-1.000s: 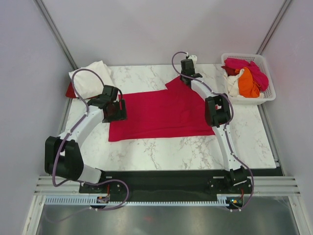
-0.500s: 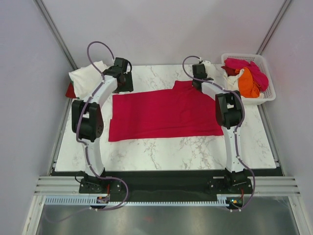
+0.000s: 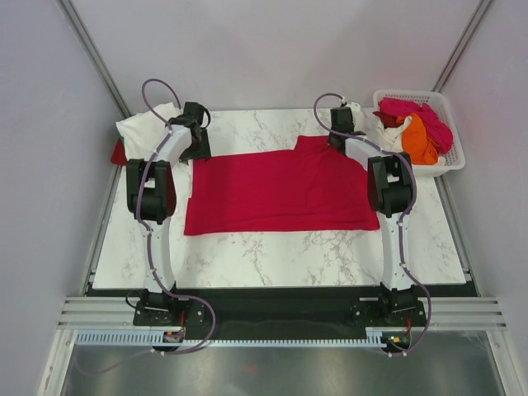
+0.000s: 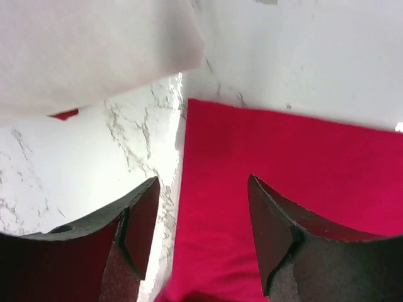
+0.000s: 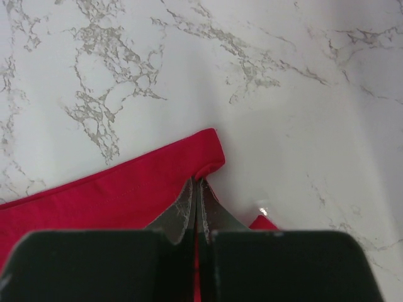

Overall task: Fold and stack the t-shirts
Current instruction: Fold the tshirt

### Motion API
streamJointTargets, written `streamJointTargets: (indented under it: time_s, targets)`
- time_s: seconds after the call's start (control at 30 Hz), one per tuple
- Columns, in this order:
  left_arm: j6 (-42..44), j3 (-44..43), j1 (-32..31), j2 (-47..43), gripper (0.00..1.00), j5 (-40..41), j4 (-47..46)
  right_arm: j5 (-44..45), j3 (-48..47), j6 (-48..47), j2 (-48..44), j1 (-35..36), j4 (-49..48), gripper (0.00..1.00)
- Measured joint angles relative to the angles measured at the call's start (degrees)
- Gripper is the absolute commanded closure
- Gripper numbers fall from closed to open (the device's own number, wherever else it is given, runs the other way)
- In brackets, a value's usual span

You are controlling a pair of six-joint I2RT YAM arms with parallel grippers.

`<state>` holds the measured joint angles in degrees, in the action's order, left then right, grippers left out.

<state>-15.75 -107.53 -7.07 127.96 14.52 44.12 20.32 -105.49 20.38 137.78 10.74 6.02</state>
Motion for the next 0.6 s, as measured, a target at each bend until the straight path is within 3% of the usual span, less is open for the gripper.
streamJointTargets:
  time_s: [0.43,0.53,0.6]
  targets:
    - [-0.1,-8.1,3.8,8.2,0.39,-4.9,-0.6,-3.2,0.0,0.3,0.0,0.0,-0.5,1.0]
    - [-0.2,-8.6,3.7,8.5,0.48,-5.8,-0.7,-3.8,0.0,0.4,0.0,0.0,-0.7,1.0]
    - [-0.3,-9.1,3.7,9.0,0.61,-6.2,-0.6,-4.0,0.0,0.4,0.0,0.0,-0.7,1.0]
